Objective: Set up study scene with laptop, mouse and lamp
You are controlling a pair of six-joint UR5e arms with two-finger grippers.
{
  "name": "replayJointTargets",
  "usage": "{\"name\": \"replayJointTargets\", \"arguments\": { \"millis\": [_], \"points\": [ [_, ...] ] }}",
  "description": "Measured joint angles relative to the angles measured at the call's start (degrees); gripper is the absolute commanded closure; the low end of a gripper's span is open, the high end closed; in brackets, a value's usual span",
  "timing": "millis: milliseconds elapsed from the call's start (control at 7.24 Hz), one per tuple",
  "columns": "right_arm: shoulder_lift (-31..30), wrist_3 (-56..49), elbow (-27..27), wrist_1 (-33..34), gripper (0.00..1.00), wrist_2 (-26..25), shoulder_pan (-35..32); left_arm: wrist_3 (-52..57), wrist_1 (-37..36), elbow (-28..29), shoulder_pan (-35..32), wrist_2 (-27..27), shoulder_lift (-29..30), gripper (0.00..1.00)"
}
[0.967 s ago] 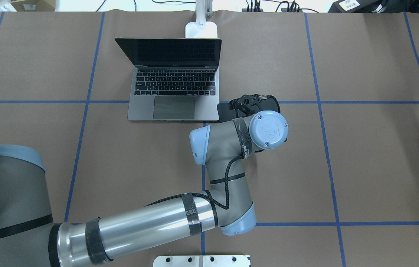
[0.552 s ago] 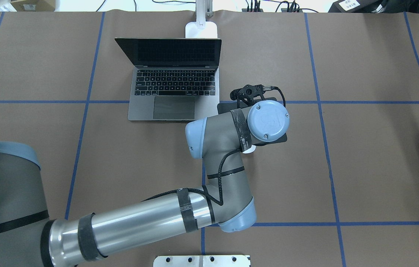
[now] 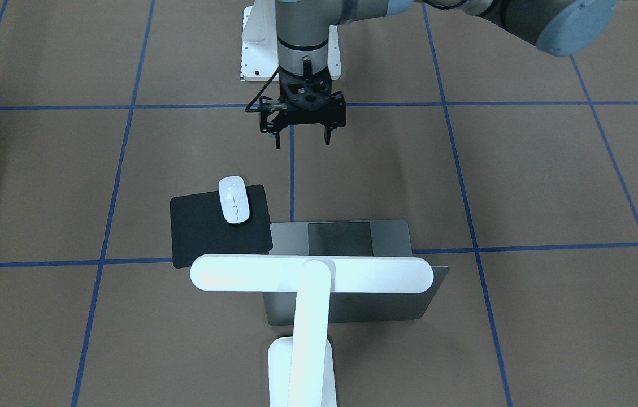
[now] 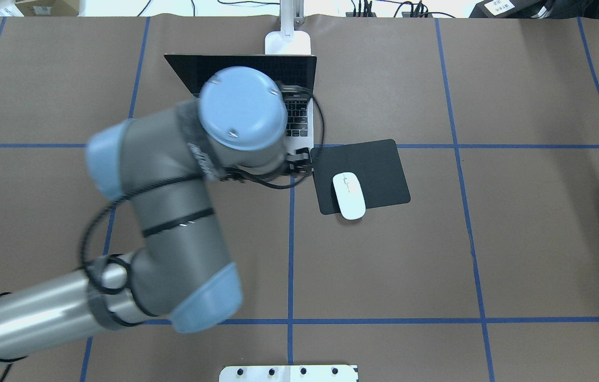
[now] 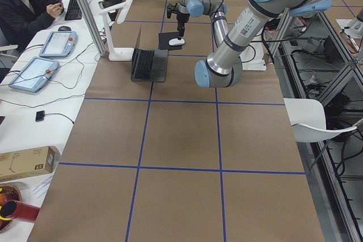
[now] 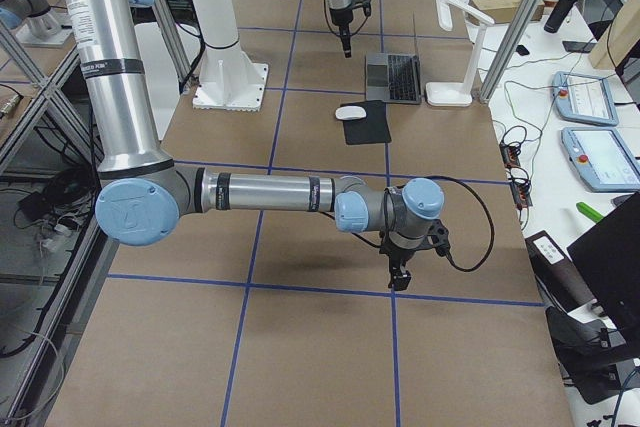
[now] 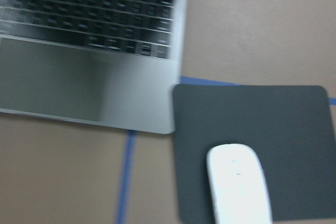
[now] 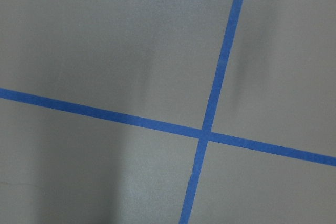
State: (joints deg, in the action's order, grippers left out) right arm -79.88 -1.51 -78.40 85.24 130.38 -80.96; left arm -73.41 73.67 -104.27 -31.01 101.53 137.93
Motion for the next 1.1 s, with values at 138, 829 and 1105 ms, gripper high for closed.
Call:
{"name": "replayJointTargets", "arguments": {
  "millis": [138,829,1105],
  "points": [
    [0.0,1.1,0.1,0.0,0.0,0.0,-0.1,3.6,-2.2,-2.9,-2.7,2.8,-3.4,0.01],
    [-0.1,3.4,-0.1,-0.1,0.0,0.1,-0.7,31.8,-3.0,-4.5,-21.6,17.4,-21.4,0.01],
    [-0.1,3.4,-0.1,-0.1,0.0,0.0,-0.9,43.8,-2.8,-3.5,-29.3,20.0,-26.8,0.01]
  ]
}}
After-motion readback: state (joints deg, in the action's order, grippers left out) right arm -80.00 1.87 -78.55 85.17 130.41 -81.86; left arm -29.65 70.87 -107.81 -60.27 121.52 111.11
